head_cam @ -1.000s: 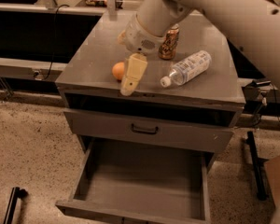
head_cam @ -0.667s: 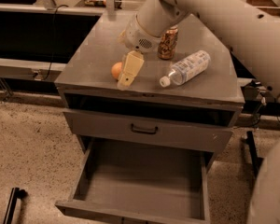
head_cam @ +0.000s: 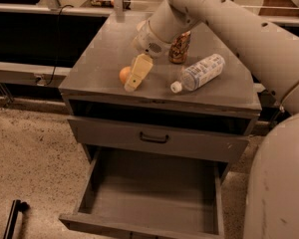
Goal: Place orange into middle drawer
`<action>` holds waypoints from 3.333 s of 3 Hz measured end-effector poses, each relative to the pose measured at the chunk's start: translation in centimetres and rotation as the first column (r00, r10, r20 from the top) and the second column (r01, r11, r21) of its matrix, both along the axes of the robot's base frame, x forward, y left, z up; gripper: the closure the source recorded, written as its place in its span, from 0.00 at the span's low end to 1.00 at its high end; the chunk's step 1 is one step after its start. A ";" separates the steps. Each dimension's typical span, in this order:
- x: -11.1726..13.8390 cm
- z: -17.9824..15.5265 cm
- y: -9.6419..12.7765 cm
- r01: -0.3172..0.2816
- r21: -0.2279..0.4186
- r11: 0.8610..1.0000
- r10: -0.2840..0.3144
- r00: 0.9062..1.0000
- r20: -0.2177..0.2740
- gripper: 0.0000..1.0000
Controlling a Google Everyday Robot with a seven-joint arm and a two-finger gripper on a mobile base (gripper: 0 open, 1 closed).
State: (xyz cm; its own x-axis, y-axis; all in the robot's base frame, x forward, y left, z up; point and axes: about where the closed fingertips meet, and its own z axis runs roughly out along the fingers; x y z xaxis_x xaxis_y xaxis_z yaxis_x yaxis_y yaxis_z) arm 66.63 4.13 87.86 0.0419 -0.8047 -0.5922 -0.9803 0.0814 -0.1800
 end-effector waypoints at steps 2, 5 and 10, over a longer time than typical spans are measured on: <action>2.2 -3.0 0.1 0.056 0.007 0.998 -0.055 0.997 -0.056 0.41; -2.7 0.2 -0.5 -0.119 0.136 0.983 0.127 0.990 -0.054 1.00; -12.4 -6.5 -4.0 -0.030 0.283 0.959 0.053 0.996 -0.073 1.00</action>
Offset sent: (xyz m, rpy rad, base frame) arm 0.0318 -0.0037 -0.0399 0.0199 0.0821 -0.0907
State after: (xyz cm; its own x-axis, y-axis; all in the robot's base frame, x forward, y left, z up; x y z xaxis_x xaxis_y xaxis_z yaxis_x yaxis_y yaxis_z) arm 54.27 0.15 81.37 0.0154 -0.6034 -0.7973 -0.9941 0.0766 -0.0771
